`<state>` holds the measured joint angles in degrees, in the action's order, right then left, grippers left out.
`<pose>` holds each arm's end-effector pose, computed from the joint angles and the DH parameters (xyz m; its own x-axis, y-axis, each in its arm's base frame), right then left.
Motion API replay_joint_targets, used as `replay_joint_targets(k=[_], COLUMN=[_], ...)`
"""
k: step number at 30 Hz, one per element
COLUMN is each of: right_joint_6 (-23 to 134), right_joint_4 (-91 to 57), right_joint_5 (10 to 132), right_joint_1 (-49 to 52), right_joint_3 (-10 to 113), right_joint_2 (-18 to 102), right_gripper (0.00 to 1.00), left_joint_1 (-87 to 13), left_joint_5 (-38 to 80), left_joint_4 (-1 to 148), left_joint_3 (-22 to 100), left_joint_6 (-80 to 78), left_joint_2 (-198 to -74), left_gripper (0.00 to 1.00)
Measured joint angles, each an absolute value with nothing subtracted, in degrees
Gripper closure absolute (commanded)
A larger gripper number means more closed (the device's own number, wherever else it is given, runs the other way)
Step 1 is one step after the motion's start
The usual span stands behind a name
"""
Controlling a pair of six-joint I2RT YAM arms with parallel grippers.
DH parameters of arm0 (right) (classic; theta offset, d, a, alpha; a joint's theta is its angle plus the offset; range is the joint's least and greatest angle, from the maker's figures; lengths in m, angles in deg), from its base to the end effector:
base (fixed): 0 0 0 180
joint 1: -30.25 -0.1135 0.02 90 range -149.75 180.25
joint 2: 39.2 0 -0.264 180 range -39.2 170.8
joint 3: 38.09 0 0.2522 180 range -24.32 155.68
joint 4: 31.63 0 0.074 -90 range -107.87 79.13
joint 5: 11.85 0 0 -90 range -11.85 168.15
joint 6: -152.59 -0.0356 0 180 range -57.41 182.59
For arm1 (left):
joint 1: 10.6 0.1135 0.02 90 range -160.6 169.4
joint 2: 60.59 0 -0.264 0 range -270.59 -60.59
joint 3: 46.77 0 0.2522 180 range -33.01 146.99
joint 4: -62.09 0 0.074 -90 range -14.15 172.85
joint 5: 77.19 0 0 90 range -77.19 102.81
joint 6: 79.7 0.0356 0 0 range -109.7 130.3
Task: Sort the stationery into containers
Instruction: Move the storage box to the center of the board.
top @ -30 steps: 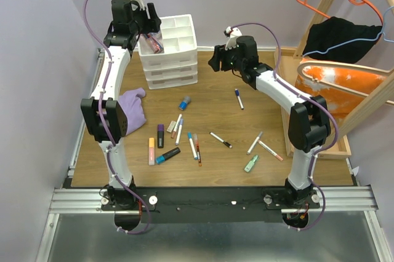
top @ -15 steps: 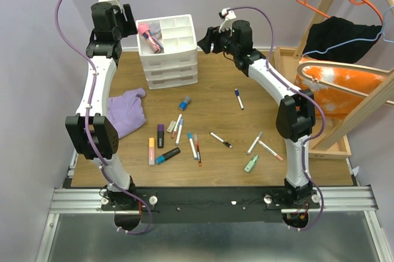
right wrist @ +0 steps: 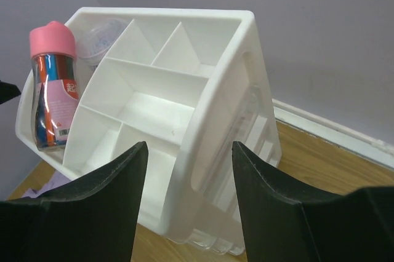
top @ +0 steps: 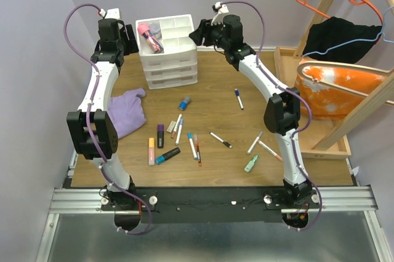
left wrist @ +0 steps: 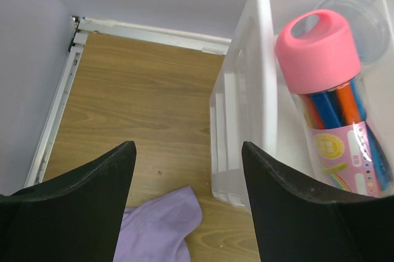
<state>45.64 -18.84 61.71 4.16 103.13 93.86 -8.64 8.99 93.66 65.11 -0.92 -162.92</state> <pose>0.4964 0.2543 0.3335 -0.2662 0.1810 -0.9468 -0.6247 0.7156 0.3124 0.4263 0.0170 0.3722 -0.3489 -0.2062 -0.9142 -0.1669 0.9736 -0.1559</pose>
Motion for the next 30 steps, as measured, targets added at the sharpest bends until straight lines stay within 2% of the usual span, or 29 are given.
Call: replay_joint_targets(k=[8,16,19,26,27,28,30], right_joint_6=[47.46,49.95,50.28,53.14,53.51,53.90,54.32], right_joint_4=[-13.11,-9.57,-9.29,-9.00,-9.02,-8.98,-8.98], right_joint_5=[66.82,72.92,75.81,82.17,82.69,83.39,84.33], right_joint_1=[1.61,-0.06,-0.41,-0.49,-0.45,-0.47,-0.62], right_joint_3=[106.50,106.50,105.54,101.32,100.62,99.46,97.25], right_joint_2=[96.24,95.93,95.04,91.67,91.17,90.38,88.65], right_gripper=[0.42,0.72,0.80,0.86,0.90,1.00,0.99], left_joint_1=[-8.45,-8.45,-8.45,-8.77,-8.91,-8.97,-9.23], left_joint_5=[7.81,7.35,7.48,10.52,11.33,11.64,12.69], left_joint_4=[93.85,93.33,92.72,91.32,91.38,91.38,91.36], left_joint_3=[63.98,63.98,63.98,64.06,64.06,64.06,64.06], left_joint_6=[-1.64,-2.61,-3.33,-5.34,-5.86,-6.08,-6.89], left_joint_2=[-162.94,-163.83,-164.82,-168.58,-169.36,-169.58,-170.02], left_gripper=[0.21,0.21,0.21,0.22,0.22,0.22,0.21])
